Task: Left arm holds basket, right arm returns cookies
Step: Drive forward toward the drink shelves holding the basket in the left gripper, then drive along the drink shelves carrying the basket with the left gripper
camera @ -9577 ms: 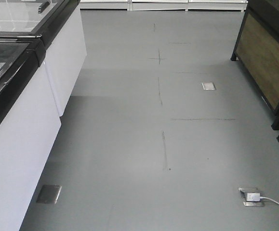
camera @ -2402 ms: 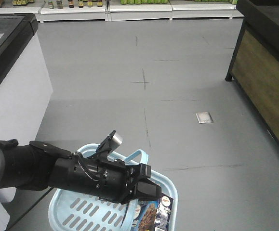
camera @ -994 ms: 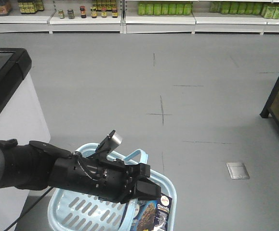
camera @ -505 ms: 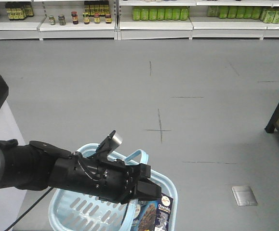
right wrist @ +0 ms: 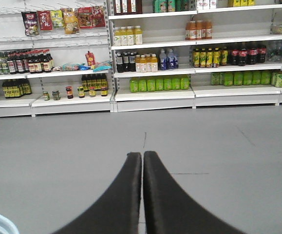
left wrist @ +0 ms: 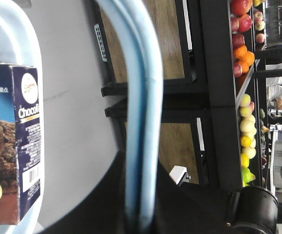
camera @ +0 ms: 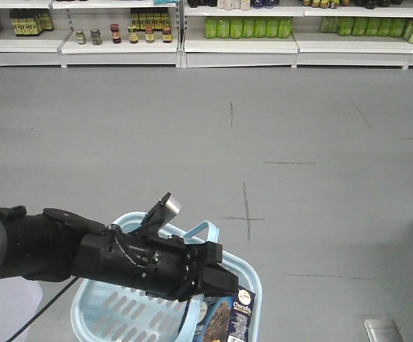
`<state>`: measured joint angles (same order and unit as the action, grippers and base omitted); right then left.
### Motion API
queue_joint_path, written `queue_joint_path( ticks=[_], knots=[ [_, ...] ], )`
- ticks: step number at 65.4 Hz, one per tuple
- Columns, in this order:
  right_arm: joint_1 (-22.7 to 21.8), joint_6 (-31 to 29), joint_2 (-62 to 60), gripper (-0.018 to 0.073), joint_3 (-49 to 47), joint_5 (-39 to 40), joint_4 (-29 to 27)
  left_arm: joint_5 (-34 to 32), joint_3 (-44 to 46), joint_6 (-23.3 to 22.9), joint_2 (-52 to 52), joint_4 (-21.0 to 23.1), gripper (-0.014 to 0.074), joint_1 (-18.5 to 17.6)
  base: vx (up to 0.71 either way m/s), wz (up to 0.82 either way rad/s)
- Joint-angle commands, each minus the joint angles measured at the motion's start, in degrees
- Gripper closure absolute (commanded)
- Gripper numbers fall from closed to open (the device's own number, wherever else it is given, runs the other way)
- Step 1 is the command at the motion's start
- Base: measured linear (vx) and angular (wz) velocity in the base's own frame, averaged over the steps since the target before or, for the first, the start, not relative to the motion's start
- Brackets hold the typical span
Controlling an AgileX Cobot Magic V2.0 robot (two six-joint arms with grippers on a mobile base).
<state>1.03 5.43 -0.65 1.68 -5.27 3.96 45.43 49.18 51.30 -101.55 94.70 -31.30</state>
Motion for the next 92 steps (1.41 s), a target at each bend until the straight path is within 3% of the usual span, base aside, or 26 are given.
queue_joint_path(
  ticks=[1,92],
  knots=[
    [-0.11,-0.11,-0.57,0.0568,-0.04,4.42,0.6,3.3,1.35,0.5,2.66,3.08,0.0603,-0.26,0.35,0.02],
    [-0.11,-0.11,-0.57,0.0568,-0.04,4.37,0.6,3.3,1.35,0.5,2.66,3.08,0.0603,-0.26,0.34,-0.02]
  ],
)
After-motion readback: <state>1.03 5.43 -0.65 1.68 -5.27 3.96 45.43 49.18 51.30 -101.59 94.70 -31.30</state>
